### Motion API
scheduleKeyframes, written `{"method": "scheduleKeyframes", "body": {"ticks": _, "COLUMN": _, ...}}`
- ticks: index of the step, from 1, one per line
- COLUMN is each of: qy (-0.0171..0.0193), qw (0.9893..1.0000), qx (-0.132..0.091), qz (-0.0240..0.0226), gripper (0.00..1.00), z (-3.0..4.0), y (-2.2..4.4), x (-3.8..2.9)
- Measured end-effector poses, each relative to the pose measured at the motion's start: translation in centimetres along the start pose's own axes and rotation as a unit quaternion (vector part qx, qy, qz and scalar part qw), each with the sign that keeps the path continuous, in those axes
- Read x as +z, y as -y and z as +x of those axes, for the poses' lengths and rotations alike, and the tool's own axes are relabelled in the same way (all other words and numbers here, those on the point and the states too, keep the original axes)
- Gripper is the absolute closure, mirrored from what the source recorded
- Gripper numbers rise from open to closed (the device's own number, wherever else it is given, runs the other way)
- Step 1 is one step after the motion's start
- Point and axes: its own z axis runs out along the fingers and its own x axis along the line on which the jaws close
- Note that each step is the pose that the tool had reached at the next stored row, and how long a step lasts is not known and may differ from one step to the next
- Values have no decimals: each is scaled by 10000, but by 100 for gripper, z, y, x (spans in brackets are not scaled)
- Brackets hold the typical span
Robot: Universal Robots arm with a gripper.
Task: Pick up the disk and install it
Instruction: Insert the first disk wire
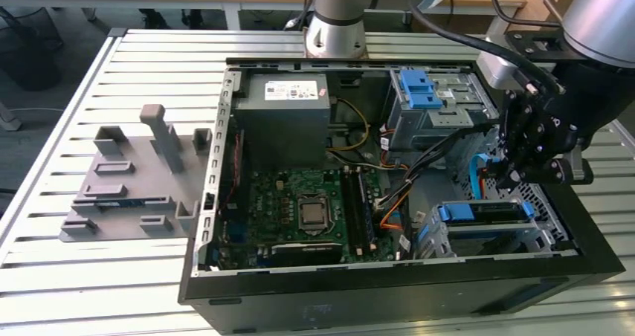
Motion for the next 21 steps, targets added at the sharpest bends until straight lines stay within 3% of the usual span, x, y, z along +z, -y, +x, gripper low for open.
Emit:
{"method": "scheduleKeyframes", "body": {"ticks": 3, "qy": -10, "qw": 10000, "qx": 0, "qz": 1, "gripper": 84, "z": -1, "y": 0, "x": 2}}
{"method": "scheduleKeyframes", "body": {"ticks": 4, "qy": -44, "qw": 10000, "qx": -2, "qz": 3, "gripper": 84, "z": -1, "y": 0, "x": 2}}
{"method": "scheduleKeyframes", "body": {"ticks": 6, "qy": -147, "qw": 9999, "qx": -5, "qz": 10, "gripper": 84, "z": -1, "y": 1, "x": 0}}
{"method": "scheduleKeyframes", "body": {"ticks": 8, "qy": -277, "qw": 9996, "qx": -9, "qz": 19, "gripper": 84, "z": 0, "y": 1, "x": 0}}
{"method": "scheduleKeyframes", "body": {"ticks": 9, "qy": -317, "qw": 9995, "qx": -10, "qz": 21, "gripper": 84, "z": 0, "y": 0, "x": 1}}
{"method": "scheduleKeyframes", "body": {"ticks": 21, "qy": -321, "qw": 9995, "qx": -10, "qz": 13, "gripper": 84, "z": 4, "y": -2, "x": 76}}
